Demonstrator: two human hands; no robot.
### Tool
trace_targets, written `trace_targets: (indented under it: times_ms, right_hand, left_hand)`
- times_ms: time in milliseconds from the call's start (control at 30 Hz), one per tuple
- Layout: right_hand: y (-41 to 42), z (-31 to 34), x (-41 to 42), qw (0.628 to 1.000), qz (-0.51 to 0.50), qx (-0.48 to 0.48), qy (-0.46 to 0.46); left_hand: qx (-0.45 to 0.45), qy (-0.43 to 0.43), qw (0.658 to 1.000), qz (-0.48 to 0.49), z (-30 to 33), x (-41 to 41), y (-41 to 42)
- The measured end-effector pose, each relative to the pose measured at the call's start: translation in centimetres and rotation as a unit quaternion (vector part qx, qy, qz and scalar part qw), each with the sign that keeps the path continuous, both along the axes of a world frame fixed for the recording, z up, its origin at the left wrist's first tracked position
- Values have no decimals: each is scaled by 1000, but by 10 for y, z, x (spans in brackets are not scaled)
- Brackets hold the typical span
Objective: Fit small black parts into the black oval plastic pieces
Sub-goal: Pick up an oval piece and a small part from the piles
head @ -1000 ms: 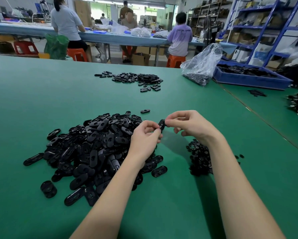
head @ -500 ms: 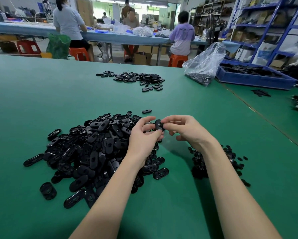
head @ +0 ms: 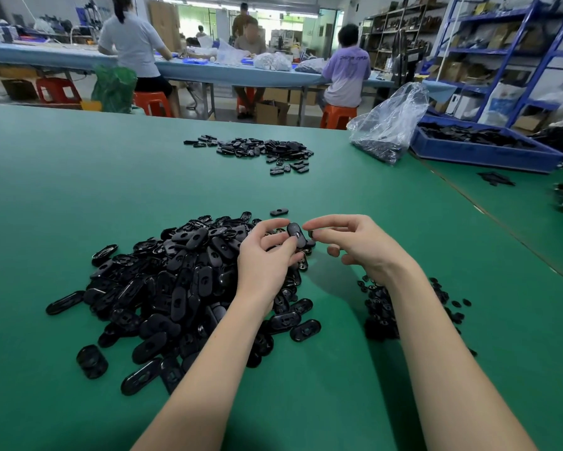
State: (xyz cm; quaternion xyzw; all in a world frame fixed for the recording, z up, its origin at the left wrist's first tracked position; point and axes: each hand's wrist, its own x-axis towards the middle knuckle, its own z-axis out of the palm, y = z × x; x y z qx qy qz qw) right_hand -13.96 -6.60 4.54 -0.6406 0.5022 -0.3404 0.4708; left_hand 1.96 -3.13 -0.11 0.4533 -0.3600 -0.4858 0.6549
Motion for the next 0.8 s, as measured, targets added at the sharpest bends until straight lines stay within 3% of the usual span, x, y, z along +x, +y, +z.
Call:
trace_targets:
  times_ms: [200,433,800]
  right_hand:
    - [-1,4,6,1000,-25,13,2]
    - [-4,2,10,998,-54,3,12]
    - [-3,5,9,997,-69,0,27]
  left_hand:
    - [-18,-58,998,8,1,-3,2]
    - [-24,-40,999,-10,2,-1,2]
    - [-42,-97,994,-8,6,0,3]
